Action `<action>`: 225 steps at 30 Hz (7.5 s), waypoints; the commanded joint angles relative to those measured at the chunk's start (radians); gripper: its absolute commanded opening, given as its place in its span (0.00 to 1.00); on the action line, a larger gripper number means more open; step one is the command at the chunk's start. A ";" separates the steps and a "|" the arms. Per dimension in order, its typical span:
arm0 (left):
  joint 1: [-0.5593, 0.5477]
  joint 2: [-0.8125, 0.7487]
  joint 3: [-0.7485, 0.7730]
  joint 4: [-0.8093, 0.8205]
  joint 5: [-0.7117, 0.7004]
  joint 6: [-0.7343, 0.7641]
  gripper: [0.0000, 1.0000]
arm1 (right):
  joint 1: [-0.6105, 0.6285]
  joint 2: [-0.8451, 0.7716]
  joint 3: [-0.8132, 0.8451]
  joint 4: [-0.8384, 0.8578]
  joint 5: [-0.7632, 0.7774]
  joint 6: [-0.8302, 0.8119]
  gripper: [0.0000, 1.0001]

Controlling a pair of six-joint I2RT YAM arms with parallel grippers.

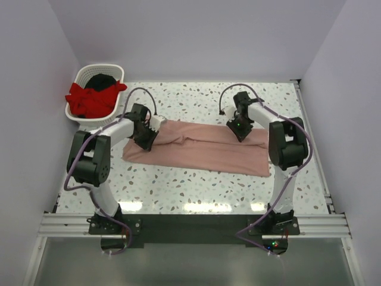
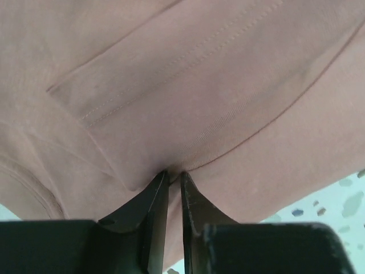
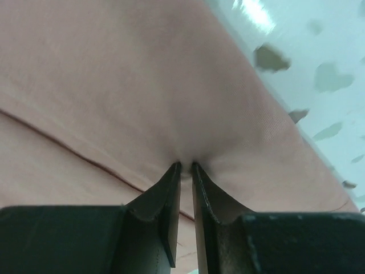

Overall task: Fold and stack the t-shirts
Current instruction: Fold the tshirt

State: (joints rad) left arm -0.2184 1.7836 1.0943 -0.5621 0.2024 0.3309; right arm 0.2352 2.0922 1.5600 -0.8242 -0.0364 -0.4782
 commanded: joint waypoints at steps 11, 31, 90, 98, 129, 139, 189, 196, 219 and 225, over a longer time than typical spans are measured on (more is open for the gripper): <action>0.004 0.663 1.243 -0.197 0.034 0.016 0.32 | 0.335 -0.454 -0.402 -0.320 -0.654 0.018 0.32; -0.029 0.282 0.421 0.079 0.256 -0.155 0.40 | 0.277 -0.199 -0.288 0.068 -0.464 0.211 0.21; 0.008 0.385 0.659 0.062 0.315 -0.161 0.46 | 0.065 0.158 0.225 0.272 -0.152 0.550 0.22; -0.018 0.387 0.664 0.097 0.442 -0.187 0.31 | 0.064 0.104 0.301 0.251 -0.210 0.441 0.25; -0.010 0.757 1.043 0.100 0.268 -0.279 0.29 | 0.061 0.502 0.782 0.210 0.059 0.314 0.27; 0.045 0.439 0.929 0.227 0.418 -0.277 0.70 | 0.061 0.235 0.770 0.178 -0.009 0.305 0.67; -0.409 -0.606 -0.708 0.263 0.413 0.841 0.54 | 0.789 -0.646 -0.850 0.393 -0.123 -0.174 0.47; -0.414 -0.592 -0.722 0.260 0.417 0.875 0.20 | 0.822 -0.621 -0.905 0.438 -0.073 -0.201 0.26; -0.288 -0.550 -0.314 0.063 0.580 0.718 0.00 | 0.593 -0.848 -0.664 0.177 -0.221 -0.396 0.00; -0.237 -0.414 -0.202 0.205 0.549 0.703 0.00 | 0.451 -0.690 -0.519 0.211 -0.256 -0.531 0.00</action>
State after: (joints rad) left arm -0.4805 1.3273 0.8169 -0.4503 0.7284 1.0378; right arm 0.7265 1.3499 0.9726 -0.6239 -0.2386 -0.9009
